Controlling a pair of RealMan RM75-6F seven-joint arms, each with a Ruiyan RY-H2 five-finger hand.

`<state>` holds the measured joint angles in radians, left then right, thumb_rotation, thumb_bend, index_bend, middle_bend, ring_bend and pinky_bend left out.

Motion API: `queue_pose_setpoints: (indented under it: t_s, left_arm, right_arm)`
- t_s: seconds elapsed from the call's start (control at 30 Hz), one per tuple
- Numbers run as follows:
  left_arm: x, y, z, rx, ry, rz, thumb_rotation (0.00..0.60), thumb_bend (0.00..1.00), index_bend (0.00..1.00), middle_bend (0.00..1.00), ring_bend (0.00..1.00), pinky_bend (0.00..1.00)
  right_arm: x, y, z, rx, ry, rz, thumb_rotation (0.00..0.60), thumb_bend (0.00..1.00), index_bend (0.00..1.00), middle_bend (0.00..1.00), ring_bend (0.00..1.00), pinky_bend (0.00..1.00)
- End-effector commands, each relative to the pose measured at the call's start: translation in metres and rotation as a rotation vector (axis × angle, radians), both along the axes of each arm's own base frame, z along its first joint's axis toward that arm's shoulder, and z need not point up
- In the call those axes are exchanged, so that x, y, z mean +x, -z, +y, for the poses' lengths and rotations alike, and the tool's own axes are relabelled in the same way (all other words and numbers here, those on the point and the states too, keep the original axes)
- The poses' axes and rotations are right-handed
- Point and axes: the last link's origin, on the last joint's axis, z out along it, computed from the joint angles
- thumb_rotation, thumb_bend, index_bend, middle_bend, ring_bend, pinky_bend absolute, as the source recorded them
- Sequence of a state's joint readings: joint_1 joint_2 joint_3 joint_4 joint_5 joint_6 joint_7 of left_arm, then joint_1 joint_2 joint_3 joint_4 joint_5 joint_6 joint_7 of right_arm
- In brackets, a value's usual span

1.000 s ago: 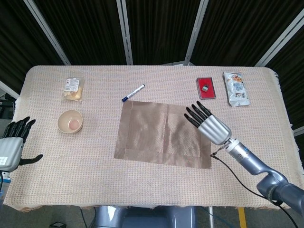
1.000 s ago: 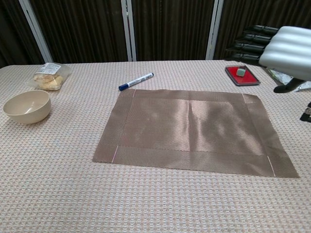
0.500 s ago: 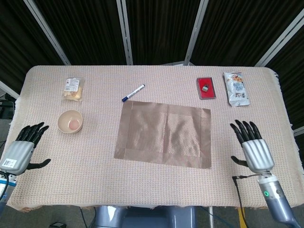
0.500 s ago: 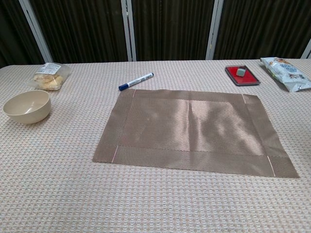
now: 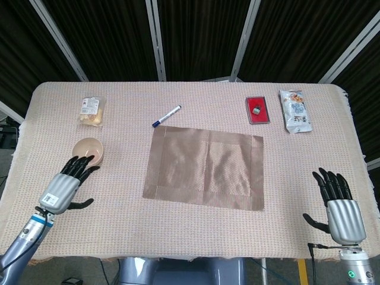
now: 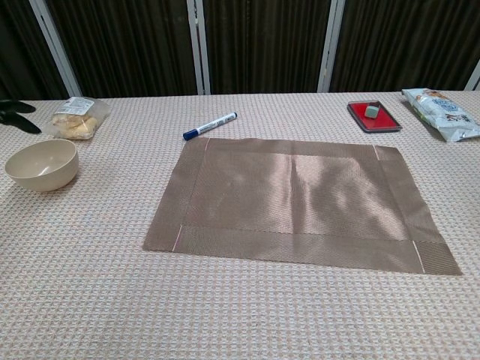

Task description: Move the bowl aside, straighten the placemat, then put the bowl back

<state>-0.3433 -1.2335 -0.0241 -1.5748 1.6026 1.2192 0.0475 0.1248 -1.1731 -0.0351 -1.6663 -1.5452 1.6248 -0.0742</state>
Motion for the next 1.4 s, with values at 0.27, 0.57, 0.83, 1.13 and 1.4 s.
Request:
queue_pose_setpoints:
  t_s: [0.27,0.57,0.83,1.13,1.4]
  left_arm:
    - [0.04,0.102,0.034,-0.123,0.163,0.019,0.6,0.21,0.34,0.0,0.0,0.0]
    - [0.048,0.137,0.043,-0.171,0.166,0.032,0.6,0.22,0.35,0.0,0.0,0.0]
    - [0.044,0.144,0.04,-0.212,0.137,0.013,0.6,0.21,0.35,0.0,0.0,0.0]
    - [0.045,0.16,0.045,-0.218,0.115,0.003,0.6,0.21,0.34,0.0,0.0,0.0]
    - [0.051,0.169,0.047,-0.232,0.122,0.013,0.6,0.22,0.34,0.0,0.0,0.0]
  right_arm:
    - [-0.004,-0.006,-0.003,0.02,0.0,-0.063,0.6,0.0,0.0,0.0,0.0,0.0]
    - [-0.01,-0.007,-0.007,0.018,0.02,-0.057,0.6,0.0,0.0,0.0,0.0,0.0]
    - [-0.011,-0.005,-0.007,0.029,0.025,-0.05,0.6,0.0,0.0,0.0,0.0,0.0]
    - [-0.011,-0.005,-0.007,0.026,0.02,-0.052,0.6,0.0,0.0,0.0,0.0,0.0]
    - [-0.013,-0.006,-0.008,0.018,0.025,-0.053,0.6,0.0,0.0,0.0,0.0,0.0]
